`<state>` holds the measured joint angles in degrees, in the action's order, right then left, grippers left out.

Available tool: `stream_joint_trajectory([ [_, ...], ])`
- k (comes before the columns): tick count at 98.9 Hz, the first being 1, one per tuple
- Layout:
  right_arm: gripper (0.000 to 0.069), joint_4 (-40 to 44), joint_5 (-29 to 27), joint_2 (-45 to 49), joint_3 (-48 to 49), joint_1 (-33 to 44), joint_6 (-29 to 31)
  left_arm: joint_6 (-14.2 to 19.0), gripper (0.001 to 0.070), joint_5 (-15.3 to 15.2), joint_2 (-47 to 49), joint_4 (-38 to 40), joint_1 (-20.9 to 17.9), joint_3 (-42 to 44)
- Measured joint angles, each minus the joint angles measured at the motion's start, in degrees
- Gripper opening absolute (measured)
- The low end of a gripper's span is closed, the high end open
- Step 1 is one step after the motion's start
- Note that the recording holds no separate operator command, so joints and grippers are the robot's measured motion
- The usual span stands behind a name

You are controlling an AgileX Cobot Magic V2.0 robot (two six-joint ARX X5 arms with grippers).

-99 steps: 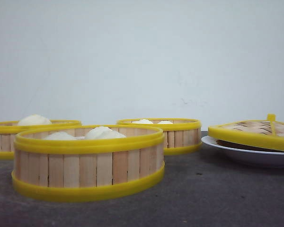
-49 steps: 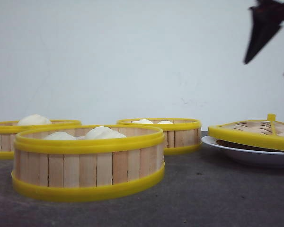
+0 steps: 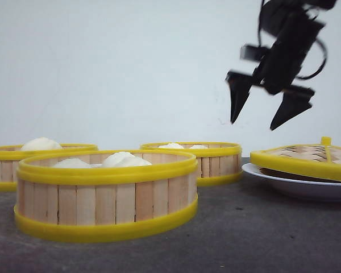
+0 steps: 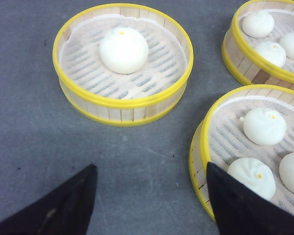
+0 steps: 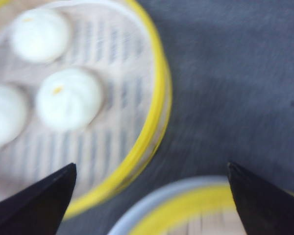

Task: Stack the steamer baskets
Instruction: 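Reach the right gripper to the rim of the farther bun basket and grasp it, then lift the grasped basket with the right gripper over the nearest basket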

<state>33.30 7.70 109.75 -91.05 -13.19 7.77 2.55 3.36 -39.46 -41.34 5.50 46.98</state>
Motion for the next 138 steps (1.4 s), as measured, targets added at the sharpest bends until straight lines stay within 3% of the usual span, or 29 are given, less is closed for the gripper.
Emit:
stream_joint_trajectory([
  [29,0.0572,1.44,-3.26,10.67,-10.47,-1.11,-0.26,0.00,0.0428,0.00,0.00,0.00,0.00,0.00],
  [52,0.0464,1.07,-3.43,13.64,-10.93,-1.36,-0.31,0.00,0.0428,-0.02,-0.02,0.02,0.00,0.00],
  [58,0.0406,0.85,-3.43,14.05,-10.93,-1.36,-0.31,0.00,0.0428,-0.02,0.00,0.02,0.00,0.00],
  [75,0.0157,-1.38,-3.45,14.16,-10.93,-1.44,-0.42,0.00,0.0428,-0.02,0.00,0.02,0.00,0.00],
  [89,0.0052,-2.16,-4.02,14.16,-10.93,-1.81,0.13,0.00,0.0428,-0.02,0.00,0.02,0.00,0.00],
  [119,0.0031,-3.06,-3.87,14.21,-11.21,-2.47,0.17,0.00,0.0428,0.00,0.00,0.02,0.00,0.00],
  [138,0.0031,1.51,-3.91,14.75,-18.21,-2.69,0.24,0.00,0.0428,-0.02,0.00,0.02,0.00,0.00],
])
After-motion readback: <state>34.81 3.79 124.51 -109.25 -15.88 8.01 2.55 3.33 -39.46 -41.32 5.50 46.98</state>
